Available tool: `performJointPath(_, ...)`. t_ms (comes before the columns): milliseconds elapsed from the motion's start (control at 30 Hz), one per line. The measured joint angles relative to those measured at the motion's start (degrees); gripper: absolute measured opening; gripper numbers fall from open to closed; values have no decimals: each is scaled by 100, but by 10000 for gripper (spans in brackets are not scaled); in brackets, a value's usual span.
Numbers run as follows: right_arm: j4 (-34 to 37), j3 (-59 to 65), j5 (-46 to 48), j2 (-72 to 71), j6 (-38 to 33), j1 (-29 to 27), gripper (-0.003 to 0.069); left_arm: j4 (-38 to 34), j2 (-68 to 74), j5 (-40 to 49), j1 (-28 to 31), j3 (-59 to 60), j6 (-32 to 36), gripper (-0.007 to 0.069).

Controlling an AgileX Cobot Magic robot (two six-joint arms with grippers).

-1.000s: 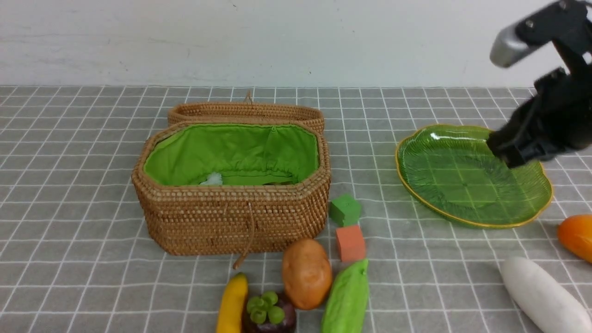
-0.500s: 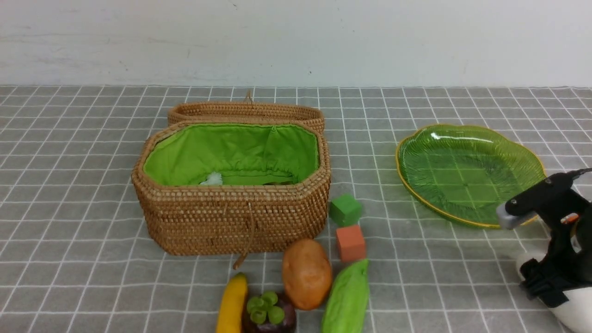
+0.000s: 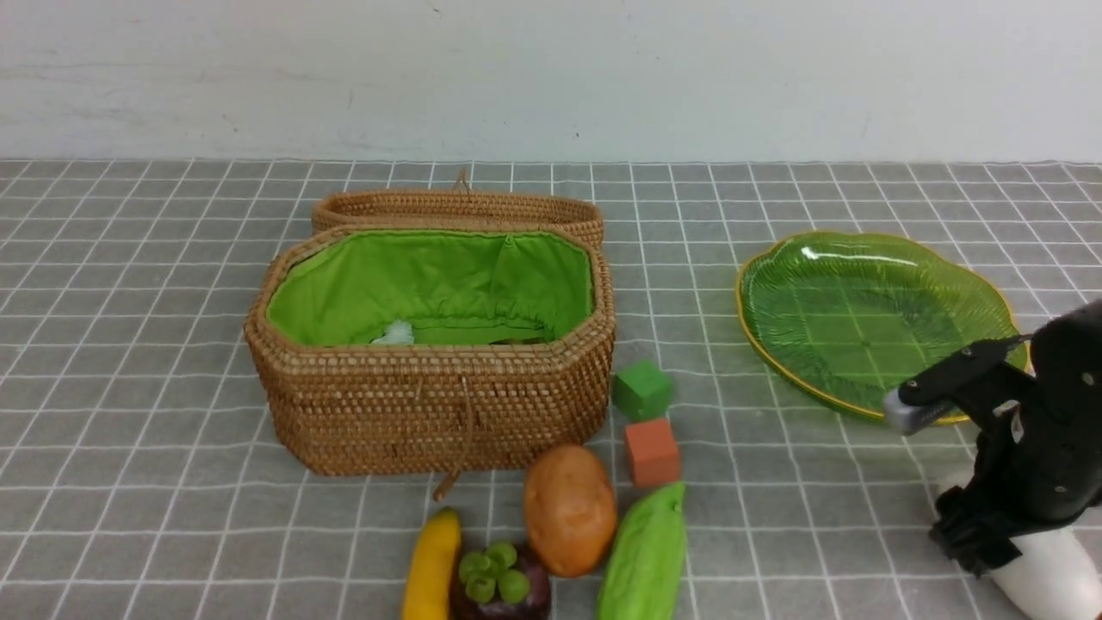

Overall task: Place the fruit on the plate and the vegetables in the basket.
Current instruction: Take a daikon with your right arm and place it on the basket on the left.

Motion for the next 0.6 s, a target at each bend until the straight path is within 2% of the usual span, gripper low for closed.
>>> performJointPath(33,73,-31,53,-9,0,0,533,0,0,0,0,0,0,239)
performJointPath(133,1386,-853,854,-445,-661,35,533,0,0,0,0,0,0,239)
performJointPath(167,1386,-910,854,-445,-697,35,533,0,0,0,0,0,0,239)
performJointPath(233,2581,-1679,1106,-800,-1218,58,533,0,0,0,0,0,0,239)
performJointPath(267,2789,-1739,1127,-840,-1266,70,533,0,0,0,0,0,0,239)
performJointPath(333,4161,-2491,1139,-985,-2149,264,533,0,0,0,0,0,0,239)
performJointPath(367,4373,-2537,1112,-990,-2230,315,533,0,0,0,0,0,0,239)
performJointPath(433,5194,-2845,896,-990,-3033,577,533,0,0,0,0,0,0,239)
performJointPath(467,5985,-2980,493,-943,-3757,914,533,0,0,0,0,0,0,239)
performJointPath(533,7007,-3045,-259,-779,-4978,1442,533,0,0,0,0,0,0,239)
performJointPath(567,7421,-3057,-631,-654,-5538,1689,533,0,0,0,0,0,0,239)
performJointPath(600,7421,-3057,-631,-625,-5651,1689,533,0,0,0,0,0,0,239)
